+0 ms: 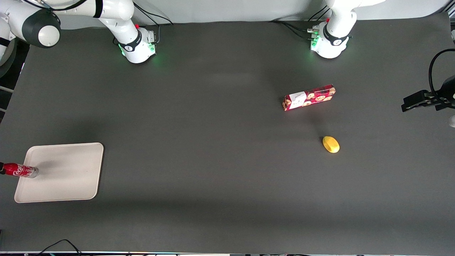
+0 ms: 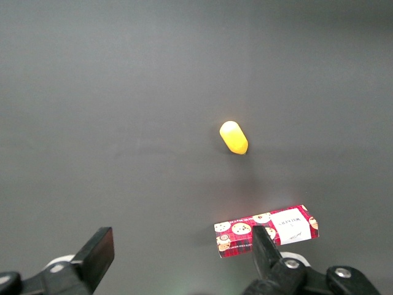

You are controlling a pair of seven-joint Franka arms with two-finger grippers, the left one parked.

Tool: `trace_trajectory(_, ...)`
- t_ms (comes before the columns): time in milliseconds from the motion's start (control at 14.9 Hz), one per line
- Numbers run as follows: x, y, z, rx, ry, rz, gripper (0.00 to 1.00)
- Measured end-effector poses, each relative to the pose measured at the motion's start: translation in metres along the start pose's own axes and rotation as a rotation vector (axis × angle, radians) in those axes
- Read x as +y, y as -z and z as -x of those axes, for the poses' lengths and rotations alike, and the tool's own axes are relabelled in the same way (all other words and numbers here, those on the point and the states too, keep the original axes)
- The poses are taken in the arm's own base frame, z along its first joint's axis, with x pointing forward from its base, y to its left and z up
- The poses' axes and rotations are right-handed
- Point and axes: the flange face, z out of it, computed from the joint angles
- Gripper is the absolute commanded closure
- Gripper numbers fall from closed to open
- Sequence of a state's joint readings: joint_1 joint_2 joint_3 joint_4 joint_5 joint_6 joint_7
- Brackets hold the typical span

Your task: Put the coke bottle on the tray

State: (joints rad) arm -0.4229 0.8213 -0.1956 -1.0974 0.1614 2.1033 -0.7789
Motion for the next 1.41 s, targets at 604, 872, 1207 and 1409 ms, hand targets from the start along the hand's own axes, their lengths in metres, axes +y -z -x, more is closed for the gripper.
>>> trace_trajectory(604,-0.189,0.184,-0.113,0.051,-0.041,0.016,0.0)
trace_trajectory(872,-0.297,0.232,-0.118,-0.031,-0.067,-0.049,0.0)
trace_trajectory(1207,-0.385,0.246,-0.077,-0.121,-0.135,-0.146,0.0)
trace_trajectory(1409,-0.397,0.252,-0.039,-0.152,-0.166,-0.172,0.0)
